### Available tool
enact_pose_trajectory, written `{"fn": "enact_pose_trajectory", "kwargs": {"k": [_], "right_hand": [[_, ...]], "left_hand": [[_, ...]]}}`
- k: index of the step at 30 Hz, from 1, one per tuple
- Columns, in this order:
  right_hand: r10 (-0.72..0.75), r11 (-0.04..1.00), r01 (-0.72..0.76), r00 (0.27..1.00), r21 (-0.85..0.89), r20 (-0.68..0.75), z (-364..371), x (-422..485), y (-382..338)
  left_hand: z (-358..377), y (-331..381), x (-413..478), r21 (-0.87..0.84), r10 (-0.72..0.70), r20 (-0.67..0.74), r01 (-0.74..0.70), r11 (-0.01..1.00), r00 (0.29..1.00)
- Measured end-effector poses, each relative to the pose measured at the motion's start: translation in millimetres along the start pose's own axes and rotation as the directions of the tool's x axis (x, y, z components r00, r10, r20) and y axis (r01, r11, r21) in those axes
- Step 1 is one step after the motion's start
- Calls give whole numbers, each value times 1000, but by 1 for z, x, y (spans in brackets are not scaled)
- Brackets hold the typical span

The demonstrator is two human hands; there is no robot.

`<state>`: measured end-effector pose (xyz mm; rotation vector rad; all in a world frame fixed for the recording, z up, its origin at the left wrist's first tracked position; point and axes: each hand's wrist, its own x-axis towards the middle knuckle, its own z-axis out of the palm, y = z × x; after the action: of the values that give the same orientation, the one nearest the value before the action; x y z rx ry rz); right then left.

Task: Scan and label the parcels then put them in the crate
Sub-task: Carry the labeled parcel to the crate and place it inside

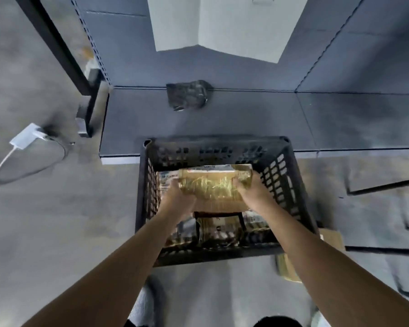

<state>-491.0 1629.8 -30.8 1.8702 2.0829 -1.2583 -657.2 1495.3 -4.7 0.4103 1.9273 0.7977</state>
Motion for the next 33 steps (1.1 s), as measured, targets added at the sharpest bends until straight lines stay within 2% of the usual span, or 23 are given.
{"fn": "enact_pose_trajectory", "kwargs": {"k": [2,4,7,11,13,15,19,24,28,29,33], "right_hand": [[-9,1000,9,1000,-23,21,19,24,5],[-37,999,38,998,-18,46,37,44,5],[-128,992,127,989,18,76,68,71,-1],[-179,980,191,971,-62,160,103,89,-3],[-186,973,207,966,-105,178,111,93,3],[-195,975,210,966,-71,172,112,97,7],[-204,979,200,973,48,111,107,101,4],[-272,958,283,949,-50,159,116,92,4],[-340,924,362,926,-126,165,117,88,6],[-343,918,369,923,-147,173,117,88,5],[-316,925,348,928,-153,197,112,87,0]], "left_hand": [[3,-12,24,78,8,-23,-6,997,1000],[3,-23,49,241,34,-78,-15,970,996],[2,-36,79,491,87,-119,-18,871,989],[0,-51,106,555,36,-106,29,831,994],[2,-58,113,650,44,-93,27,760,995],[6,-61,115,724,75,-99,20,690,992],[6,-60,115,774,244,-148,-41,632,958],[5,-64,118,830,201,-65,-59,555,977],[16,-70,116,950,304,-20,-76,303,953],[17,-71,116,955,300,8,-96,280,954],[12,-65,116,941,228,54,-126,314,972]]}}
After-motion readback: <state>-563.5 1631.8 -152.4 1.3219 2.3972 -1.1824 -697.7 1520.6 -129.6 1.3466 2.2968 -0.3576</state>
